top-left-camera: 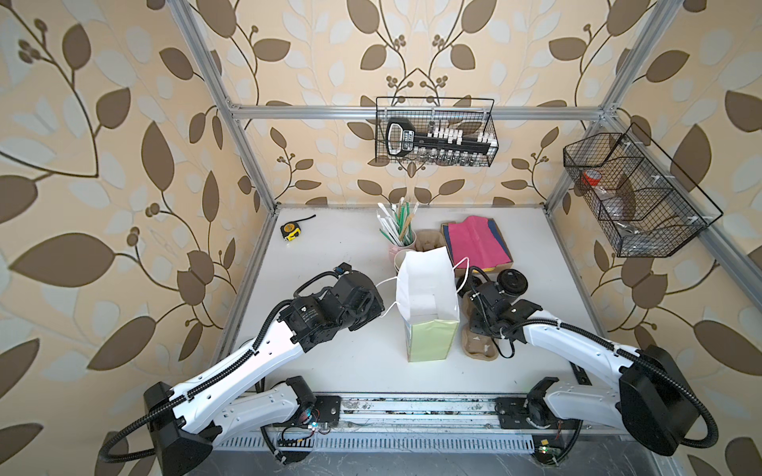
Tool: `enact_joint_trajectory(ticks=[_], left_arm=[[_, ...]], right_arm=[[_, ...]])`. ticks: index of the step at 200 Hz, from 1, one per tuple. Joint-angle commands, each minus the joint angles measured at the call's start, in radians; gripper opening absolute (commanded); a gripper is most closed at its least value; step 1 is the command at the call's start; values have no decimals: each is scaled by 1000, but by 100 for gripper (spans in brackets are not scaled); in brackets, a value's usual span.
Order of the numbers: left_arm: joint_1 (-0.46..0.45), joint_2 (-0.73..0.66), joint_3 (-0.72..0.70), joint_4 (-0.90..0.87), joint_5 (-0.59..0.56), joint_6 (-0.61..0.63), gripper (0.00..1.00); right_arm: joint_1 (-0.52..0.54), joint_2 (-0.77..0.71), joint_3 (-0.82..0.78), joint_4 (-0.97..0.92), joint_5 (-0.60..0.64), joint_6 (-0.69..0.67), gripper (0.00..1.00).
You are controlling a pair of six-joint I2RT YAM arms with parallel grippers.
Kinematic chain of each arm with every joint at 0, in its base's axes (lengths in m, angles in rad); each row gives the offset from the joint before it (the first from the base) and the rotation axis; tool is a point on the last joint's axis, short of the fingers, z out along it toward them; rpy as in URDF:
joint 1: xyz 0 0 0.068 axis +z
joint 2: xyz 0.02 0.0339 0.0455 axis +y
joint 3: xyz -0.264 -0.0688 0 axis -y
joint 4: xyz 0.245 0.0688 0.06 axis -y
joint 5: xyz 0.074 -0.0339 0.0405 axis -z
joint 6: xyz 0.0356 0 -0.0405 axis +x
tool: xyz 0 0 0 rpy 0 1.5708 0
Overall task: Pack a coffee takeout order
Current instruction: Press the takeout bag at the center of the table, then pick up the cup tray from the middle-right of the table.
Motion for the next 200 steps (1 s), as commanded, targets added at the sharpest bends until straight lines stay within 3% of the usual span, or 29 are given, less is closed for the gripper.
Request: enact_joint_trajectory(ticks=[1, 69, 134, 200], left_arm=[[-11, 21, -18, 18, -34, -11, 0], [-12, 50, -55, 55, -28, -25, 0], [-14, 57, -81, 71, -19, -37, 0], [-20, 70, -102, 93, -10, -45, 0]], right_arm=[[-2, -20, -9, -14, 6, -1, 39], [-2, -94, 3, -59, 31, -11, 38], [-1, -33, -9, -28, 5, -8, 42], [-4, 16, -12, -12, 10, -16, 36]])
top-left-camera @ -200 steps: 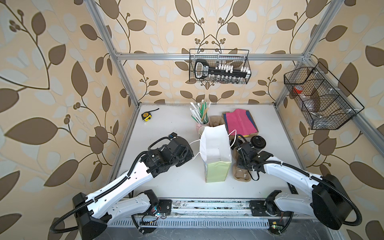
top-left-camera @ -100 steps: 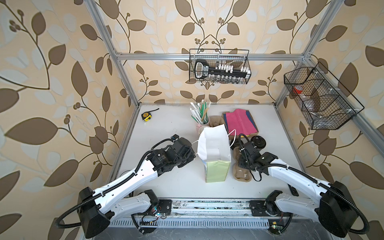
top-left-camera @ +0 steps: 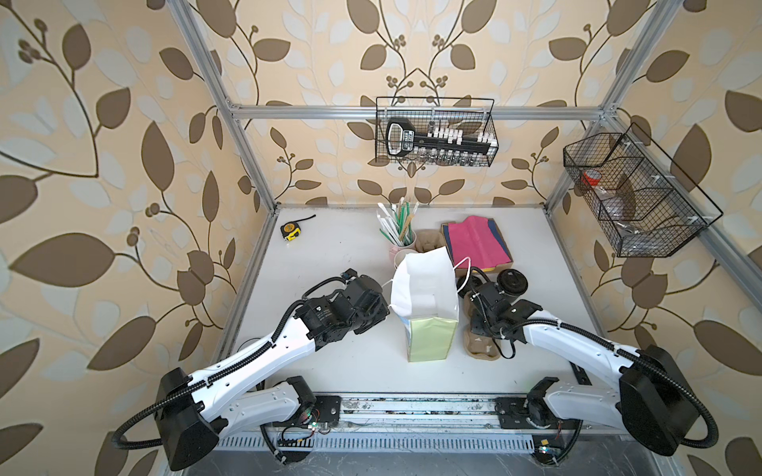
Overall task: Pack a coffee takeout order
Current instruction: Pick up the cup tray from the middle-right of the table.
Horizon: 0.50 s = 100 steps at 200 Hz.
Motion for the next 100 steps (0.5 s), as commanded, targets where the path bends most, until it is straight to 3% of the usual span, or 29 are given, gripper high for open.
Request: enact_joint_trajectory(ticks=[1, 36, 100], left_arm=[[-14, 8, -20, 12, -10, -17, 0], [-15, 4, -18, 15, -14, -18, 0], [-17, 11, -1, 17, -18, -15, 0]], right_arm=[[-4, 13, -12, 3, 6, -2, 36], [-4, -42, -8, -19, 1, 10, 28], [-3, -162, 15, -112, 28, 15, 28]])
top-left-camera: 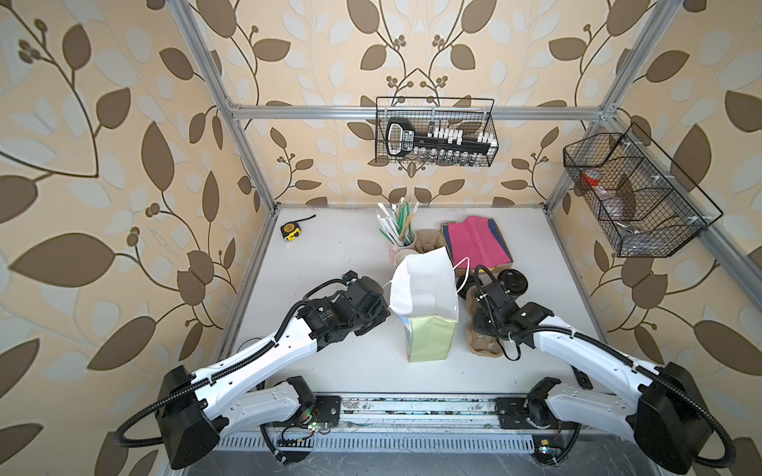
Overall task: Pack a coffee takeout order
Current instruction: Pick up the cup tray from the middle-right of the table.
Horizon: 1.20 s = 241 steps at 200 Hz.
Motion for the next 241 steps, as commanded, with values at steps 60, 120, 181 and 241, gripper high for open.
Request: enact_joint_trajectory(ticks=[60, 120, 181, 241], left_arm=[[-17, 14, 38, 15, -26, 0, 0], [-33, 26, 68, 22, -42, 3, 0], [-54, 42, 82, 39, -59, -2, 0], [-69, 56, 125, 34, -96, -2, 0]], right_arm=[[40, -221, 126, -228, 86, 14, 28], [162, -290, 381, -429, 217, 54, 29], [260, -291, 656, -560, 310, 63, 29], [281, -226, 913, -590, 277, 19, 29]])
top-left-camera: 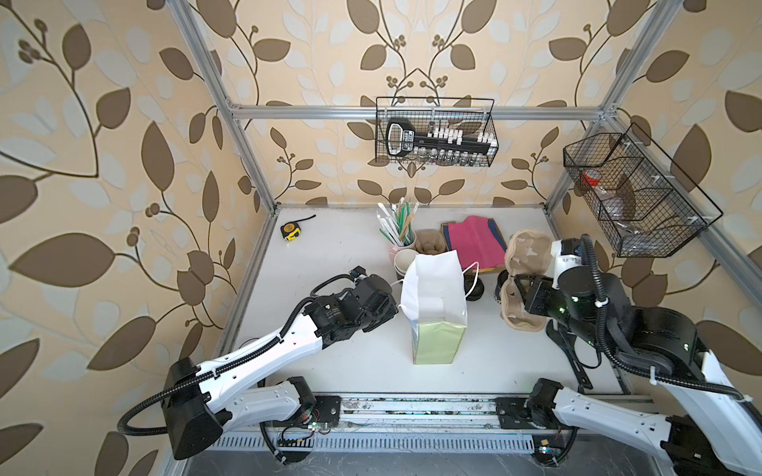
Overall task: Pack a coffee takeout order
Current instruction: Pick up the cup tray from the middle-right of the table, then place the cup tray in the takeout bag.
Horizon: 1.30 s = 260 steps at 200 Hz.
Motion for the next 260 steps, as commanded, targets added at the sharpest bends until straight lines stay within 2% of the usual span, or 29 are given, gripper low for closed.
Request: enact_joint_trajectory(ticks=[1, 21, 38, 88, 114, 153, 175, 198, 221, 260], left_arm=[[-12, 9, 55, 10, -51, 3, 0], [-21, 18, 69, 9, -66, 3, 0], [-27, 26, 73, 10, -76, 3, 0], [-48, 31, 84, 7, -124, -3, 0], [-61, 26, 86, 2, -149, -9, 0], [-94, 6, 83, -2, -215, -23, 0], [-109, 17, 89, -2, -229, -29, 0], [-122, 16, 86, -2, -246, -42, 0], [-128, -5, 72, 3, -270, -49, 0], [-143, -2, 74, 6, -298, -54, 0]], right_arm=[[11, 29, 97, -40, 5, -18, 29], [21, 71, 159, -30, -35, -34, 29], [71, 114, 198, -15, -48, -36, 29], [317, 298, 416, -61, 109, -8, 30], [366, 405, 492, -75, 116, -4, 30], [363, 469, 444, -2, 90, 25, 30], [322, 504, 420, 15, 60, 38, 30], [253, 493, 337, 63, -29, 49, 29], [216, 461, 257, 96, -55, 64, 29], [194, 472, 226, 70, -80, 74, 30]])
